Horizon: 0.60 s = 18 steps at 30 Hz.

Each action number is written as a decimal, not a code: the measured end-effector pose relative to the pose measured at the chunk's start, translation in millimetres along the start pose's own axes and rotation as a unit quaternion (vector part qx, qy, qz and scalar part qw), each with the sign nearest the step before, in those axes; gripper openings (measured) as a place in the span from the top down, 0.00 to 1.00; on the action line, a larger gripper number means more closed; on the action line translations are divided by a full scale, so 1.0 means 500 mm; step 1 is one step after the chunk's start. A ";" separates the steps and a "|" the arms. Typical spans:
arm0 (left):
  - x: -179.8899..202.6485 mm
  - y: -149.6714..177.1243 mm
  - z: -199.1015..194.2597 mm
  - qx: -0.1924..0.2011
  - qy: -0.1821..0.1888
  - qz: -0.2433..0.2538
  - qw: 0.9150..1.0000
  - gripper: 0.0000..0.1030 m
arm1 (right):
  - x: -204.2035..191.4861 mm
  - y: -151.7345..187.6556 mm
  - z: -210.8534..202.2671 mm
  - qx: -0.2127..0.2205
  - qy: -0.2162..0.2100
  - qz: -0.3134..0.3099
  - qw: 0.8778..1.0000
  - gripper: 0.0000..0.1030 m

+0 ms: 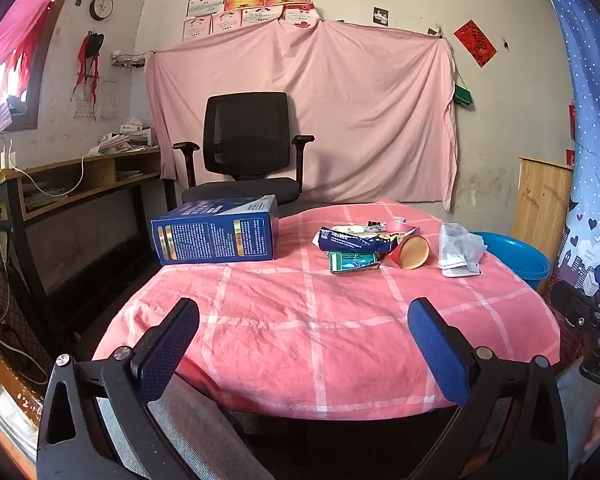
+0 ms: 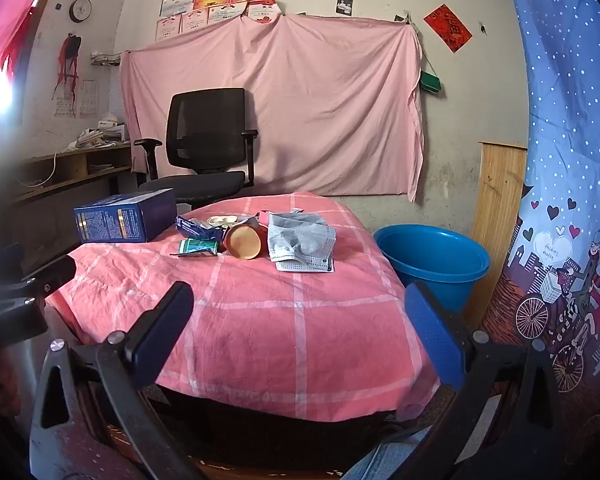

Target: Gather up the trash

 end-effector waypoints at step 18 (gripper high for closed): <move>0.000 0.000 -0.001 -0.001 0.002 -0.002 1.000 0.01 | 0.002 0.001 0.000 -0.002 0.000 0.001 1.000 0.00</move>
Point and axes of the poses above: each gripper's, at about its wrist camera, not at the fingertips, and z roughly the way its jaws point, x to its right, y to its underside, the point moved 4 cm from there along z, roughly the way its jaws point, and after that the axes turned 2 degrees about -x, right-handed, at the moved point
